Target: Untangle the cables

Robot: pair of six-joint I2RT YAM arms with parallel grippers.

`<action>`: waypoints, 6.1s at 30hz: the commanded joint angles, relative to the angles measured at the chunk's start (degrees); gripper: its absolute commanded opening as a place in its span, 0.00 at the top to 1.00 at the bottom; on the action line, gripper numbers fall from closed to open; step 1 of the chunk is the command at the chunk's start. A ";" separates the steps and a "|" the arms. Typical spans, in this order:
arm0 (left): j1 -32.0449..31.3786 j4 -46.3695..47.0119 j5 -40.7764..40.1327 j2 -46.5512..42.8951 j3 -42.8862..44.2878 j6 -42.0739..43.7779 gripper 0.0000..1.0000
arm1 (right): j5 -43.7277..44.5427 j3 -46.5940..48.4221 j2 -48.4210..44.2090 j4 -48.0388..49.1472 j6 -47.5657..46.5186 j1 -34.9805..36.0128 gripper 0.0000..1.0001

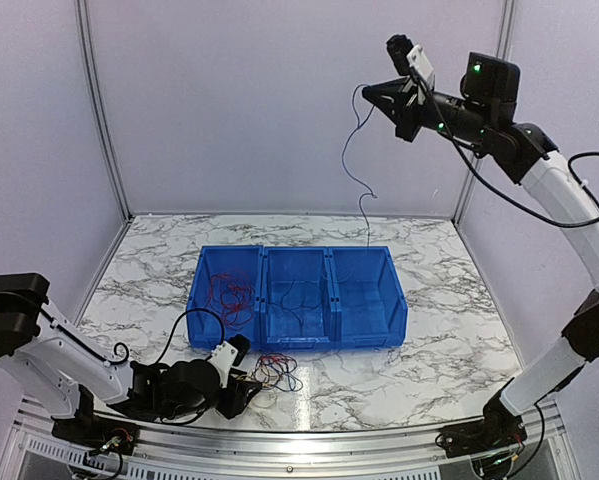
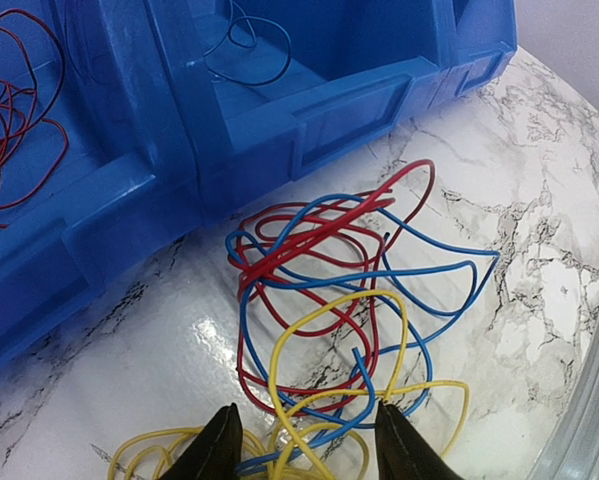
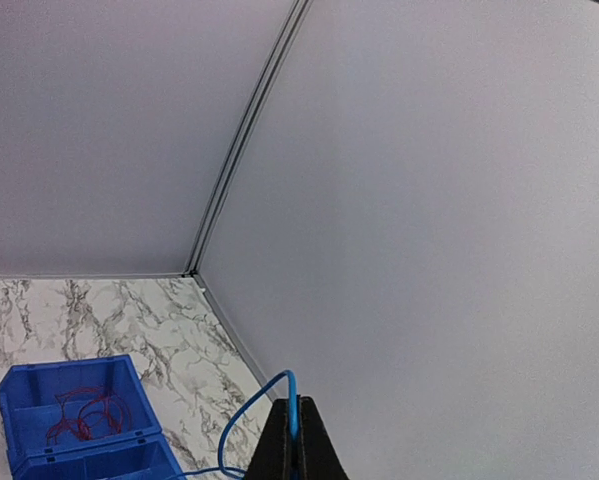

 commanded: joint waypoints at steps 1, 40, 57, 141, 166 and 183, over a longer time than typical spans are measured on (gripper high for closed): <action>-0.29 -0.80 -0.86 0.07 -0.05 -0.47 0.52 | -1.83 -3.90 1.56 3.79 1.46 1.44 1.00; -0.42 -1.00 -3.93 -3.30 -3.22 -3.37 0.52 | -4.06 -25.42 5.84 9.34 0.26 9.38 1.00; -0.62 -1.49 -4.47 -8.09 -3.91 -4.32 0.52 | 6.19 -19.79 20.87 -3.20 -2.65 12.51 0.76; 1.69 10.02 9.18 10.31 14.47 21.17 0.53 | -22.18 -16.20 -2.26 -20.83 -11.17 20.57 1.00; 1.71 10.02 12.15 7.36 7.30 12.96 0.50 | -23.57 16.62 0.54 -20.25 -6.91 7.01 1.00; 1.69 10.03 10.18 3.30 2.77 9.94 0.57 | -9.30 24.58 0.19 -16.21 -5.07 1.63 1.00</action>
